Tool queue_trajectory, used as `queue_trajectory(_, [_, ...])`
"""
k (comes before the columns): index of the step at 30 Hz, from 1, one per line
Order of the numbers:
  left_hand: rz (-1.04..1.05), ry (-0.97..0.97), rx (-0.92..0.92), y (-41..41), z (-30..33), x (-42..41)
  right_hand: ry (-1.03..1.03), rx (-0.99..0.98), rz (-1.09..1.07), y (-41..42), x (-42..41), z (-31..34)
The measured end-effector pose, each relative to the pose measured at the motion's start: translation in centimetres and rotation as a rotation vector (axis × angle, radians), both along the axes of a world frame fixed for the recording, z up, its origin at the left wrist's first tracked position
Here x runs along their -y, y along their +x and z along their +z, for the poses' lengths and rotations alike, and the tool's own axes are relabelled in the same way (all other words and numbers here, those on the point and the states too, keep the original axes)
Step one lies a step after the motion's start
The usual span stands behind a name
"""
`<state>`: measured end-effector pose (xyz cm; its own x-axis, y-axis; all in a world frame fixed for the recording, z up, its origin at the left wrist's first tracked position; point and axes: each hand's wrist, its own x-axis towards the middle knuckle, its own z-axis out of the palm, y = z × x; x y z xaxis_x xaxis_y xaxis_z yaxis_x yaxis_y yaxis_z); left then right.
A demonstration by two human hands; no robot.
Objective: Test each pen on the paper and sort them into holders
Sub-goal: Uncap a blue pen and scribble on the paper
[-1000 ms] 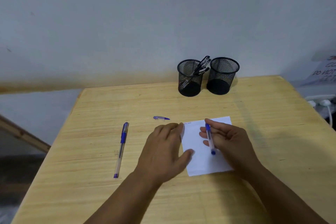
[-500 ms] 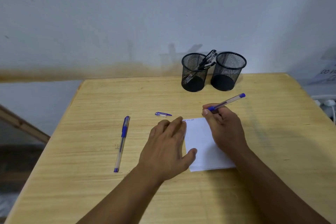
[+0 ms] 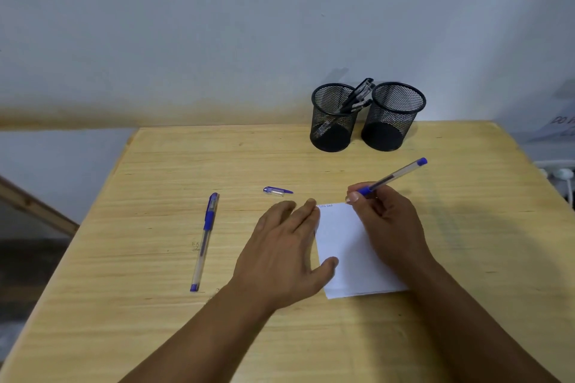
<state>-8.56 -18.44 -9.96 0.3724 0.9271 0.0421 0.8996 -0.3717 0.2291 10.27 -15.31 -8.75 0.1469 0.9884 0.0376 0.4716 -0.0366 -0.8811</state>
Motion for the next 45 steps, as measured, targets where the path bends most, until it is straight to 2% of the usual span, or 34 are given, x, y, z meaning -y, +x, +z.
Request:
queue_trajectory(10, [-0.075, -0.029, -0.035, -0.2, -0.6, -0.3, 0.051, -0.079, -0.058, 0.2, -0.1, -0.1])
queue_trajectory(16, [-0.106, -0.07, -0.056, -0.4, -0.6, -0.4, 0.035, -0.041, -0.07, -0.1, -0.7, -0.5])
queue_trajectory(20, [-0.111, -0.089, -0.079, -0.3, -0.5, -0.4, 0.013, 0.055, -0.052, -0.1, -0.9, -0.4])
queue_trajectory(45, [-0.104, -0.089, -0.087, -0.2, -0.5, -0.4, 0.033, 0.13, -0.065, -0.8, -0.7, -0.3])
